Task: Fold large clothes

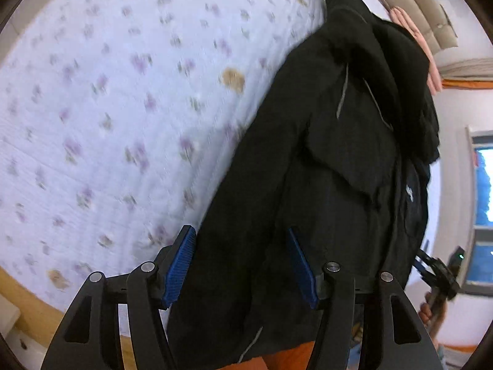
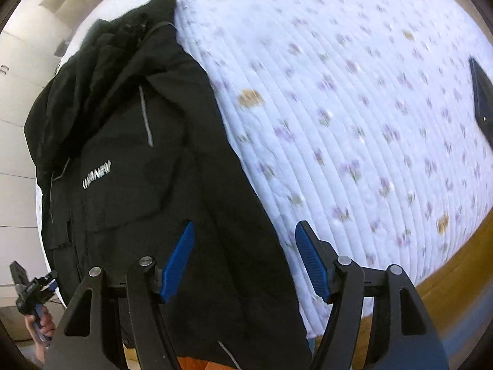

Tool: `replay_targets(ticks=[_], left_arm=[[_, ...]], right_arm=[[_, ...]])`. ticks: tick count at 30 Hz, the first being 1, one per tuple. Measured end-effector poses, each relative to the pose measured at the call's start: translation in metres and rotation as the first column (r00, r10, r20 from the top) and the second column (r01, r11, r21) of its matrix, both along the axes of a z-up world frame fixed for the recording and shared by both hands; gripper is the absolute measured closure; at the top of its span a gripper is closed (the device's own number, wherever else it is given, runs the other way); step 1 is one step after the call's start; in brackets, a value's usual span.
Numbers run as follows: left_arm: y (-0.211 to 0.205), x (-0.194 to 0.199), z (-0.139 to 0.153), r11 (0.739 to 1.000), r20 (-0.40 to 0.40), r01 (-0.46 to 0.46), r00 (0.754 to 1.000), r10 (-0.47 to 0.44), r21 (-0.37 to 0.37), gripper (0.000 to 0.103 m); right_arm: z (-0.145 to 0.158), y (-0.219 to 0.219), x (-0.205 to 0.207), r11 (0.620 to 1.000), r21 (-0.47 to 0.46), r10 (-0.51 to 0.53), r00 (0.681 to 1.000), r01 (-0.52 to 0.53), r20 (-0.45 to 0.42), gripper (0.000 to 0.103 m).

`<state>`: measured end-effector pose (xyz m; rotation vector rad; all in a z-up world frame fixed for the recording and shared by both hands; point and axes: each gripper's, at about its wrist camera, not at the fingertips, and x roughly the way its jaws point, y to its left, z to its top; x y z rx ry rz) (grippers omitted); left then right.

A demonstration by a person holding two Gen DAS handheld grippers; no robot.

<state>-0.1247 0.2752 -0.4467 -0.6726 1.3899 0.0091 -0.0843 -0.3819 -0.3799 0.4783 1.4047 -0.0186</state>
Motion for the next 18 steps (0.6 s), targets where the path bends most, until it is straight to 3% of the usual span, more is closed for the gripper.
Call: replay_targets(ticks=[6,9,10,14,18], left_arm=[[-0.005,-0.010,-0.003,0.996,0.034,0.043,0.999,-0.040,-0.072,0.042],[-0.015,-0.012,-0.004,0.994,0.037,0.080,0.996,-0.077,-0.077,0.064],[-0.016,-0.015,-0.005,0.992,0.032,0.099,0.995,-0.096,-0.078,0.066],[-0.020,-0.022,-0.006,0.988,0.013,0.117,0.993,-0.117,-0.096,0.067],[-0.028,-0.030,-0.010,0.986,-0.025,0.120,0.992,-0.123,-0.112,0.055]], right_arm=[[-0.026,-0.008,-0.024,0.993,0.114,0.030,0.997,-0.022,-0.067,0.031],[-0.030,-0.001,-0.035,0.988,0.143,0.074,0.995,-0.065,-0.061,0.031],[-0.030,0.002,-0.037,0.987,0.134,0.098,0.993,-0.089,-0.063,0.031],[-0.032,0.008,-0.046,0.975,0.130,0.192,0.977,-0.180,-0.090,0.031],[-0.034,0.016,-0.054,0.959,0.137,0.266,0.956,-0.249,-0.121,0.030]])
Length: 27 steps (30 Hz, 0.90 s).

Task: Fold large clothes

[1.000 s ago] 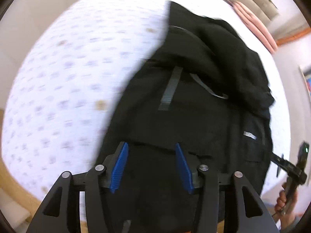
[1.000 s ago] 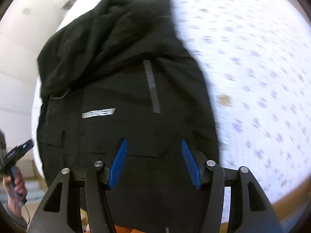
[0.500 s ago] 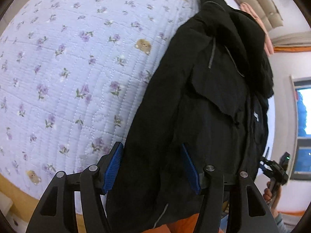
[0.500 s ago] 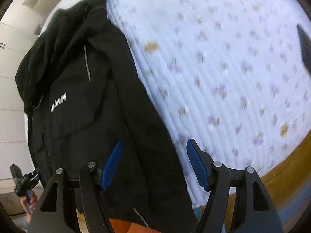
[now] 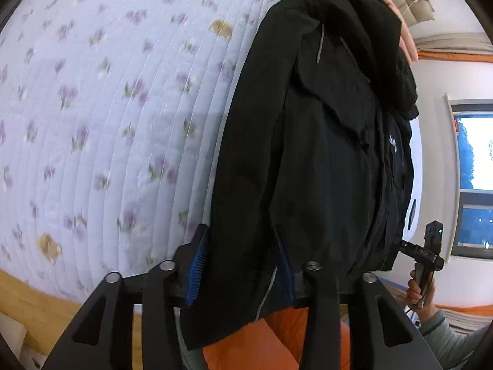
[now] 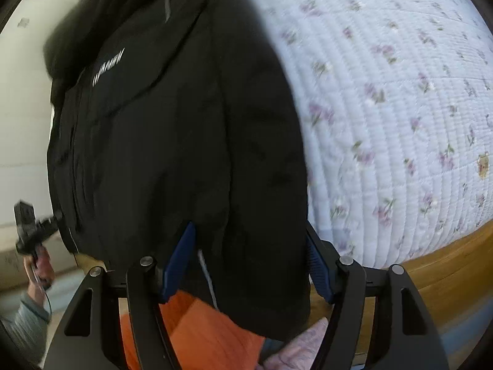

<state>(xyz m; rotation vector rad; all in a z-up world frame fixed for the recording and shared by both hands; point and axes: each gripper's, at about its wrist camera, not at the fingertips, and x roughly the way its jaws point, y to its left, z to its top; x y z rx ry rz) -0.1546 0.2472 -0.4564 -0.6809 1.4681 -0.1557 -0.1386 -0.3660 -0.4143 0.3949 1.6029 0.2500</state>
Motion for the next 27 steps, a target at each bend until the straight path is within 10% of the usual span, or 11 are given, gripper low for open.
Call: replay_targets(ticks=[5,7,9,19,27], left_arm=[[-0.018,-0.013,-0.009,0.999,-0.037,0.023,0.999,-0.021,0.039,0.054],[-0.023,-0.013,-0.005,0.998,-0.024,0.038,0.999,-0.037,0.048,0.084],[-0.033,-0.012,0.002,0.998,-0.010,0.040,0.999,-0.039,0.058,0.092],[-0.047,0.037,0.081,0.999,0.168,0.023,0.985,-0.029,0.038,0.093],[-0.031,0.126,0.164,0.997,0.406,-0.072,0.911,0.067,-0.003,0.092]], right_arm=[[0.003,0.014,-0.001,0.996,-0.059,0.066,0.998,-0.066,-0.002,0.035],[0.013,0.019,0.001,0.993,-0.066,0.100,0.995,-0.098,0.020,0.066],[0.022,0.021,0.003,0.988,-0.094,0.127,0.991,-0.124,0.032,0.082],[0.083,0.018,0.056,0.998,-0.015,0.058,0.995,-0.057,0.079,0.083],[0.134,-0.003,0.136,0.983,0.171,-0.100,0.974,0.066,0.202,0.083]])
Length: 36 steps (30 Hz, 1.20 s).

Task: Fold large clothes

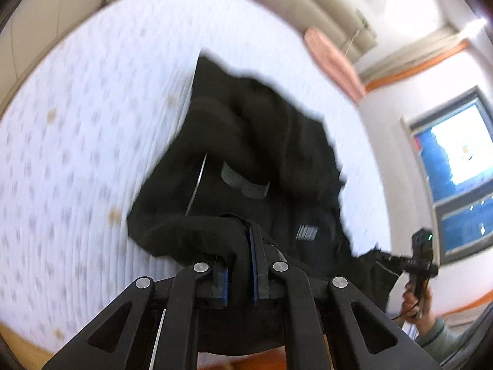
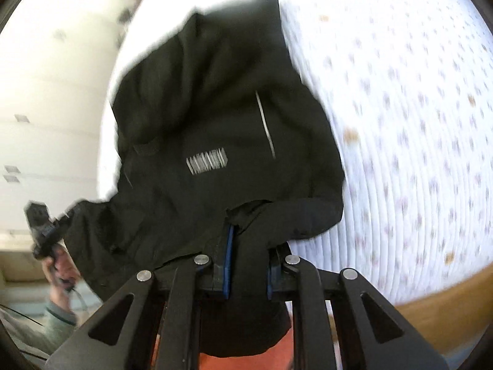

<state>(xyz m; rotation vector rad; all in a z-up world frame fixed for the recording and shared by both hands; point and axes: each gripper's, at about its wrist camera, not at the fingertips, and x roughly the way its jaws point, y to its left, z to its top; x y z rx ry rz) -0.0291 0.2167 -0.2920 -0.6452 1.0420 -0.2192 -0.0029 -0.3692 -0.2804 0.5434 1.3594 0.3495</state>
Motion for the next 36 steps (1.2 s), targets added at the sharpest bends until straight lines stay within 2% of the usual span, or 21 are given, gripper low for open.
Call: replay_targets(ticks=[2,5,9,12,14,16,18,20,21,22,24,27,30,31,32,33,35,36], left_arm=[[0.009,0.026,0.015,0.999,0.050,-0.040,0.998,0.041,-0.014,0.092],[0.020,0.067,0.029,0.997,0.104,-0.073,0.992,0.072,0.005,0.092],[0.017,0.123,0.042,0.994,0.172,-0.105,0.980,0.097,0.039,0.091],[0.021,0.165,0.030,0.985,0.179,-0.173,0.970,0.167,0.018,0.089],[0.022,0.187,0.009,0.976,0.138,-0.216,0.968,0.211,0.022,0.086],[0.017,0.205,-0.015,0.969,0.084,-0.240,0.968,0.236,0.048,0.076],[0.009,0.224,-0.048,0.965,0.003,-0.234,0.972,0.235,0.119,0.070],[0.000,0.237,-0.078,0.958,-0.086,-0.205,0.970,0.225,0.201,0.070],[-0.003,0.241,-0.089,0.956,-0.119,-0.193,0.968,0.222,0.221,0.070],[-0.004,0.240,-0.092,0.953,-0.119,-0.195,0.967,0.227,0.230,0.070],[-0.003,0.240,-0.087,0.952,-0.111,-0.201,0.967,0.231,0.233,0.070],[0.006,0.233,-0.062,0.944,-0.063,-0.239,0.964,0.259,0.226,0.070],[0.025,0.219,-0.029,0.944,-0.006,-0.301,0.953,0.304,0.133,0.069],[0.034,0.212,-0.015,0.943,0.026,-0.323,0.946,0.322,0.085,0.069],[0.039,0.208,-0.005,0.940,0.047,-0.333,0.943,0.330,0.069,0.069],[0.042,0.205,0.003,0.942,0.061,-0.332,0.942,0.329,0.056,0.069],[0.044,0.199,0.018,0.939,0.097,-0.336,0.939,0.329,0.074,0.064],[0.043,0.197,0.026,0.931,0.126,-0.347,0.934,0.333,0.112,0.053]], right_arm=[[0.012,-0.017,0.034,0.998,0.049,-0.029,0.999,0.027,0.038,0.083],[0.026,-0.028,0.084,0.995,0.089,-0.047,0.995,0.040,0.087,0.083],[0.038,-0.020,0.138,0.998,0.056,-0.027,0.990,0.020,0.139,0.083],[0.031,-0.023,0.180,0.998,0.055,-0.021,0.990,0.013,0.138,0.078],[0.012,-0.021,0.203,0.998,0.058,-0.027,0.995,0.021,0.095,0.075],[-0.018,-0.020,0.222,0.995,0.091,-0.050,0.999,0.048,0.020,0.069],[-0.054,-0.022,0.240,0.989,0.128,-0.071,0.995,0.079,-0.069,0.066],[-0.081,-0.023,0.249,0.978,0.174,-0.094,0.986,0.118,-0.137,0.066],[-0.091,-0.024,0.253,0.968,0.212,-0.105,0.981,0.138,-0.160,0.066],[-0.094,-0.026,0.255,0.962,0.230,-0.110,0.979,0.148,-0.170,0.066],[-0.097,-0.032,0.255,0.952,0.264,-0.106,0.976,0.154,-0.188,0.066],[-0.084,-0.045,0.253,0.941,0.292,-0.124,0.978,0.170,-0.171,0.065],[-0.063,-0.061,0.248,0.941,0.287,-0.155,0.982,0.179,-0.104,0.062],[-0.053,-0.066,0.244,0.952,0.245,-0.172,0.983,0.183,-0.064,0.053],[-0.043,-0.071,0.243,0.964,0.189,-0.187,0.982,0.189,-0.027,0.046],[-0.031,-0.075,0.240,0.973,0.126,-0.199,0.980,0.195,0.025,0.032],[-0.021,-0.078,0.236,0.977,0.096,-0.196,0.978,0.189,0.070,0.031],[-0.018,-0.076,0.236,0.979,0.097,-0.187,0.980,0.180,0.069,0.031]])
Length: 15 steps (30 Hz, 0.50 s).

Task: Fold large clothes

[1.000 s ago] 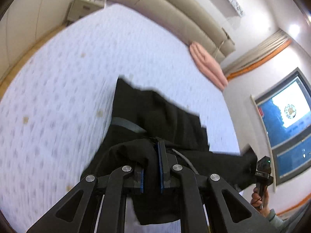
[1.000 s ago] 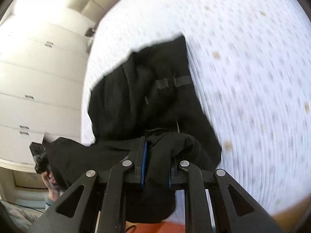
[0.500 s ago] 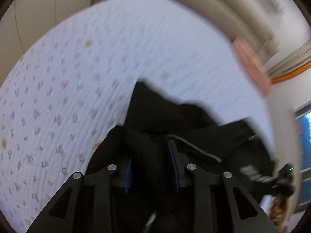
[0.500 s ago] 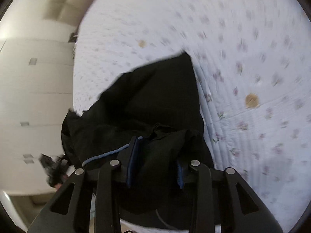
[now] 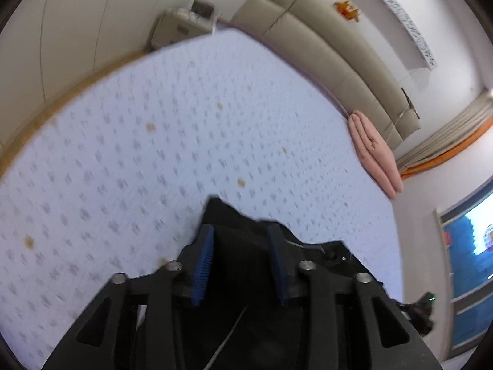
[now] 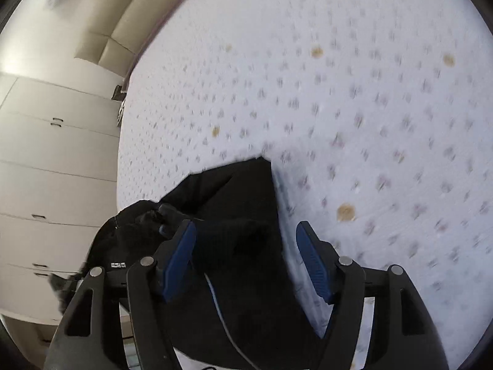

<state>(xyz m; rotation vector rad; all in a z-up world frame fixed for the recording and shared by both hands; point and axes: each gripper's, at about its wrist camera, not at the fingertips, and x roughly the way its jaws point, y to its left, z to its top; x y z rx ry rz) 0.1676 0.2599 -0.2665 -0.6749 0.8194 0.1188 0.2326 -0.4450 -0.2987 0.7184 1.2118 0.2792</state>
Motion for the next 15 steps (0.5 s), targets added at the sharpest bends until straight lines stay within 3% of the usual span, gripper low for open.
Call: replay_targets(ticks=[1,3,5,9,12,15], left_arm=[[0.000,-0.003,0.010,0.999,0.025,-0.006,1.000,0.005,0.050,0.042],[0.003,-0.001,0.018,0.996,0.043,0.003,0.999,-0.007,0.086,0.036],[0.006,0.005,0.015,0.996,0.029,0.023,0.999,-0.026,0.086,0.036],[0.004,0.034,-0.011,0.983,-0.079,0.167,0.984,-0.161,0.075,0.035],[0.002,0.053,-0.033,0.970,-0.137,0.225,0.968,-0.212,0.094,0.035],[0.006,0.070,-0.052,0.964,-0.151,0.258,0.957,-0.247,0.064,0.035]], right_arm=[[0.001,0.004,0.000,1.000,-0.003,0.012,1.000,-0.012,-0.003,0.031],[0.003,0.017,0.002,0.997,-0.046,0.054,0.998,-0.054,0.010,0.031],[0.007,0.038,0.008,0.981,-0.158,0.119,0.992,-0.111,0.039,0.031],[0.013,0.075,0.021,0.922,-0.336,0.237,0.966,-0.191,0.100,0.031],[0.020,0.090,0.023,0.878,-0.425,0.305,0.942,-0.222,0.138,0.031],[0.022,0.096,0.025,0.840,-0.490,0.346,0.926,-0.234,0.150,0.031]])
